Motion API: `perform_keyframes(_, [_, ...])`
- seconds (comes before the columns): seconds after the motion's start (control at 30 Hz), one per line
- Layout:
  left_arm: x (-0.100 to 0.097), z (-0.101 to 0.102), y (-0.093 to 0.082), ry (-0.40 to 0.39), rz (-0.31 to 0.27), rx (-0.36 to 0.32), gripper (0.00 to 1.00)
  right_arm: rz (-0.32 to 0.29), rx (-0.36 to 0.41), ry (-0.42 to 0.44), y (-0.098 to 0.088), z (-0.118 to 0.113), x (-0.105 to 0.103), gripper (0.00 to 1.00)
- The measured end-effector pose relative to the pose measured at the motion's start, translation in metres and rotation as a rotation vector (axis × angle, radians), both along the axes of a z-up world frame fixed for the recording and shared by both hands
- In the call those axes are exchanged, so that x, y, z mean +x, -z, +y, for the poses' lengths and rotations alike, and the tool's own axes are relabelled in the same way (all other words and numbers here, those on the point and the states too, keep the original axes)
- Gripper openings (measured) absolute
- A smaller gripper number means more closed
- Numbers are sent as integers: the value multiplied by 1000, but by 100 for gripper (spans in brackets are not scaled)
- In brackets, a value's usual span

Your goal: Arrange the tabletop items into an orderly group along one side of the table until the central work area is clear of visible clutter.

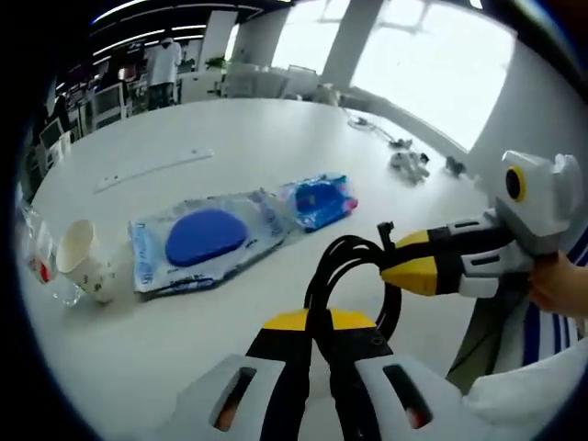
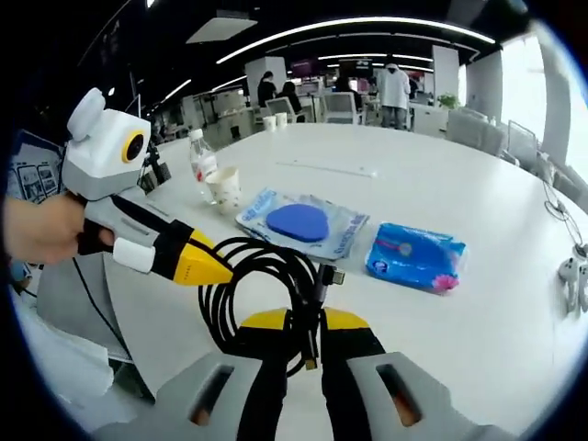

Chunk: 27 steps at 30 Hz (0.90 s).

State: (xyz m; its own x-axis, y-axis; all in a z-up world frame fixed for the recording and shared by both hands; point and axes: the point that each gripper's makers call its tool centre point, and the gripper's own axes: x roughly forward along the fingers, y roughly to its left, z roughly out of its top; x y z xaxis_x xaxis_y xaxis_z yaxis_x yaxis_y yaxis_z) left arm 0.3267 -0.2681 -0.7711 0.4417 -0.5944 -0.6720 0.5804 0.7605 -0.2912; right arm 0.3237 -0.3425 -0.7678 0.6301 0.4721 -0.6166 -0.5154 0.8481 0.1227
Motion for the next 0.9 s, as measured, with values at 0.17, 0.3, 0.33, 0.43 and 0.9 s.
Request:
perform_keyframes(0.17, [7,-22,5,18,10,5,1,7,-2,18,4,-21,5,9])
perform_keyframes(0.3, [10,-38,10,32,20,7,1,25,-3,26,12,-39,7,9])
perform_keyframes(0.33, [10,-42,12,36,23,9,1,29,-3,27,13,-42,8,9])
perform_keyframes(0.43, [13,-49,17,34,30,12,1,40,-5,24,18,-49,11,9])
perform_keyframes(0.9, [30,-57,37,-7,75,34,1,83,9,-10,38,-58,31,9])
